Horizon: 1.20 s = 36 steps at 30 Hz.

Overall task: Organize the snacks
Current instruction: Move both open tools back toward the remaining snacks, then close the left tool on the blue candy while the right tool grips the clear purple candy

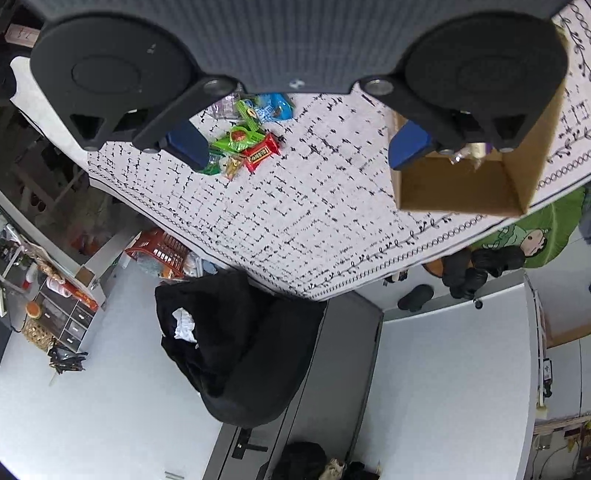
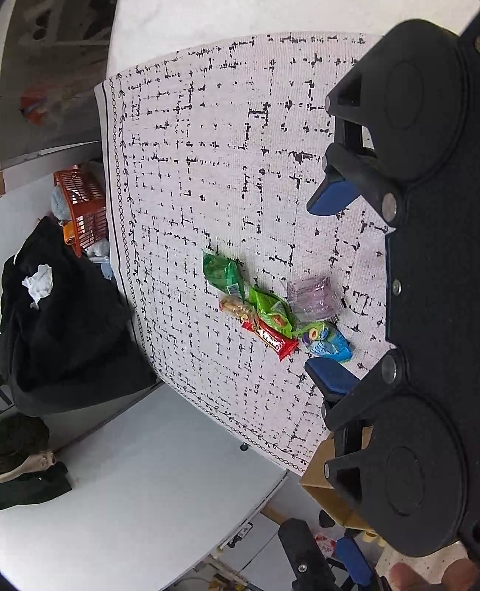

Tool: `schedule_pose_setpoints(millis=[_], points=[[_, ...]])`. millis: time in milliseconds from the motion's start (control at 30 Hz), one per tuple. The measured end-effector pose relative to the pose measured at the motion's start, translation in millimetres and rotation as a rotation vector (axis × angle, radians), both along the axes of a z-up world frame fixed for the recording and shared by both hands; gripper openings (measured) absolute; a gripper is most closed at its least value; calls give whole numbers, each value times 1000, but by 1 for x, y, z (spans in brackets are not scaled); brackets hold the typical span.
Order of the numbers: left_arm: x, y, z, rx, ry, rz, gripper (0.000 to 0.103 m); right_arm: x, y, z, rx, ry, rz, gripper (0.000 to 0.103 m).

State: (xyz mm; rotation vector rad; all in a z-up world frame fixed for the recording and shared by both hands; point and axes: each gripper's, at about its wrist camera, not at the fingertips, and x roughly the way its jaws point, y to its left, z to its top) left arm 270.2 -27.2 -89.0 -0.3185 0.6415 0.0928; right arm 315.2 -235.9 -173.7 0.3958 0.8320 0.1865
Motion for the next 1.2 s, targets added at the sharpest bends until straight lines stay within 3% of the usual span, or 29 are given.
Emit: schedule_pose_setpoints(millis=[200,567,667,733,833,1200], points=[[10,-14,-13,-21,8,5,103,10,-13,-12,47,15,-25,83],[41,-43,-49,-58,75,2,98,34,-26,-34,96,54,-26,72],[49,-46,-62,-68,104,19,91,40,-27,-39,109,64,-11,69],[54,-48,-71,-73,125,37,76,43,-27,-41,114,66,-4,69],[63,-47,-85,-96,159,49,67,48,-26,-45,132,72,7,68],[87,-49,-128,-140,248,88,62,61,-14,-57,154,96,62,64]])
